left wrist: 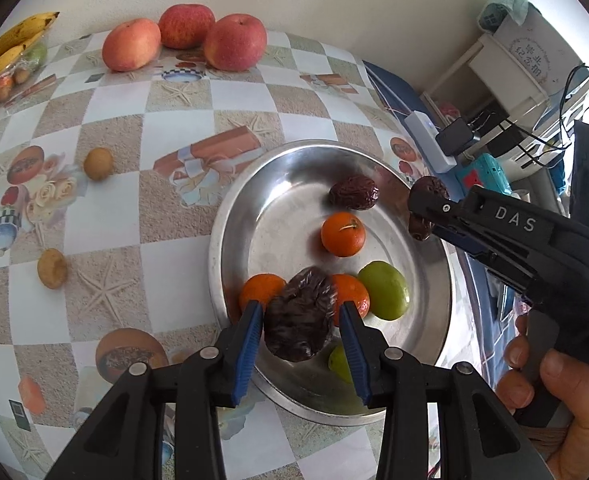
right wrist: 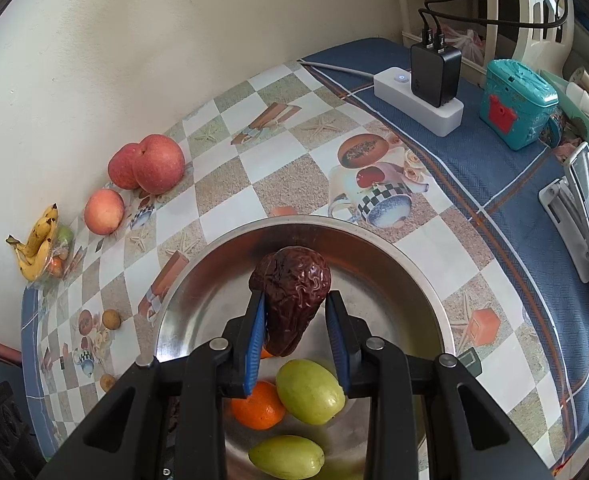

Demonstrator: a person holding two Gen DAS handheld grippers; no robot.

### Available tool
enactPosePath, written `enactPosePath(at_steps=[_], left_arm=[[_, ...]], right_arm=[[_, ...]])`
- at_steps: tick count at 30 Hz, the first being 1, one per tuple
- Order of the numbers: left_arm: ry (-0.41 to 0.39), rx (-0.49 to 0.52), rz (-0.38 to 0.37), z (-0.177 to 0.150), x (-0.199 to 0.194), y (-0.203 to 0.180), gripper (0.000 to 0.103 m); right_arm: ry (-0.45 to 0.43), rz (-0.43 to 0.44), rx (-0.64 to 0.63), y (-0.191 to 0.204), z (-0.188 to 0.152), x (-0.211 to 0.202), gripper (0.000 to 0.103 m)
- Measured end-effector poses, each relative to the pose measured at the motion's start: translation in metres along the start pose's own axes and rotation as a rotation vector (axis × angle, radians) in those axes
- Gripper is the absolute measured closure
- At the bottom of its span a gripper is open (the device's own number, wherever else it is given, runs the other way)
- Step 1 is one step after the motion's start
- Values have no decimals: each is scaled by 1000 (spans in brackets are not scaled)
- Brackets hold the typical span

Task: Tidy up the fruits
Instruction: 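Carry both dates over the steel bowl and open both tools, then withdraw both open tools from the bowl toward the small brown fruits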

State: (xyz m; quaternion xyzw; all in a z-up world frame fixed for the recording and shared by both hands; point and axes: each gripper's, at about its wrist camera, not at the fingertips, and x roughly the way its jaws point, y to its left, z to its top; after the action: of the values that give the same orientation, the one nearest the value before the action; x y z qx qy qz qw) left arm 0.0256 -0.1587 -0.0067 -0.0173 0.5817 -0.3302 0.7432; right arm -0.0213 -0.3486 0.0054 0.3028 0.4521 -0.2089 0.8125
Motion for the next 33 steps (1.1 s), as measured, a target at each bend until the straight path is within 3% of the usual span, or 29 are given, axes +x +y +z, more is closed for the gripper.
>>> enactPosePath(at_steps=[3,11,14,20,25,30,33], left_arm=[[4,-10,0,0,1,2,52],[10,-28,5,2,1,7,50],[3,-48,4,4,-3,13,44],[-25,-125,19,10,-14,34,43],[-42,-218,63,14,-24,62,42],[-56,-314,190,15,-39,97,40],[-73,-386,227,14,-49,121,39]], right_arm=[[3,-2,6,-1,0,0,71],[13,-3,-4,2,-1,2,71],[17,-5,-9,2,-1,3,71],[28,-5,-34,9,-3,6,71],[33,6,-71,22,-6,6,71],[48,25,-134,43,-14,9,71],[58,39,-189,61,-20,10,71]])
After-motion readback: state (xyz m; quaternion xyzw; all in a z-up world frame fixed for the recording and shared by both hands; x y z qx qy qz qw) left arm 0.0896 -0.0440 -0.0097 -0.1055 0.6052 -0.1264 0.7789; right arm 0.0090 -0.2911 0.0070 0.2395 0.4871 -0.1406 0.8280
